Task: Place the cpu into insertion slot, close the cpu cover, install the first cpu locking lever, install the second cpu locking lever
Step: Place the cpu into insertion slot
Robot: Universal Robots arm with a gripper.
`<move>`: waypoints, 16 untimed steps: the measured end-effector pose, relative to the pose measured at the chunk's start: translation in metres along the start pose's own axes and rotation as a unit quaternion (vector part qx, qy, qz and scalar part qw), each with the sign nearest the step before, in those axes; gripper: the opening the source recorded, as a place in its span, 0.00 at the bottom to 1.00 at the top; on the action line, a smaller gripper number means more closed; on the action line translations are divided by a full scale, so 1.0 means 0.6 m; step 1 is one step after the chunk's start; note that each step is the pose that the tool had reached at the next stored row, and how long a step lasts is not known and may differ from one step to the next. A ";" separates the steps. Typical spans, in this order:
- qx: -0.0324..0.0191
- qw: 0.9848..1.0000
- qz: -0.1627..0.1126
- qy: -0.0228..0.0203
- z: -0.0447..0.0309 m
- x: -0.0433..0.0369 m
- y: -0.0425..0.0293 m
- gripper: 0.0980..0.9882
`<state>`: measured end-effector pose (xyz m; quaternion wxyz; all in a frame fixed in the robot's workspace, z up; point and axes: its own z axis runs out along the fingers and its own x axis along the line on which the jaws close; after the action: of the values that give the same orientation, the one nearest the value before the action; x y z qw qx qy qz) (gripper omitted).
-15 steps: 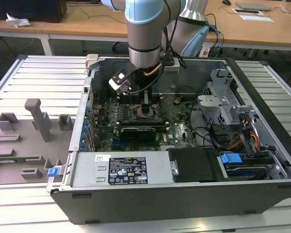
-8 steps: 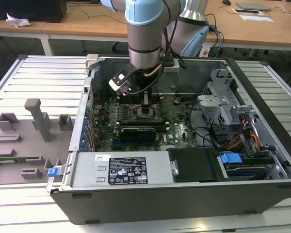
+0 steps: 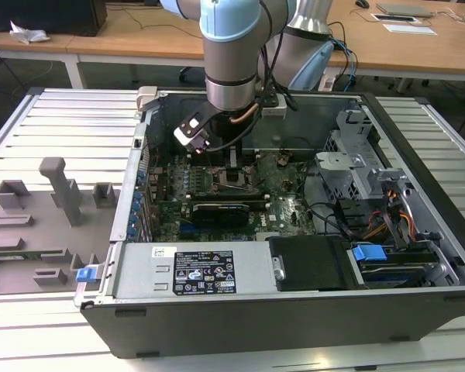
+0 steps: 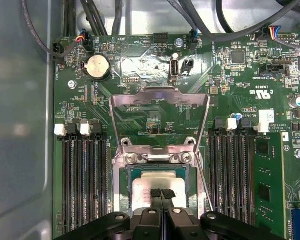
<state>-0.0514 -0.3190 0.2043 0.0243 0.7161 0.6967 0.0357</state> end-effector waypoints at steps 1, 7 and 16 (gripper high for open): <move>0.000 1.000 0.000 0.000 0.000 0.000 0.000 0.01; 0.000 1.000 0.000 0.000 -0.019 0.000 0.002 0.01; 0.000 1.000 -0.001 -0.005 -0.074 0.002 0.006 0.01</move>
<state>-0.0513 -0.3187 0.2489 0.0281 0.7159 0.6969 0.0320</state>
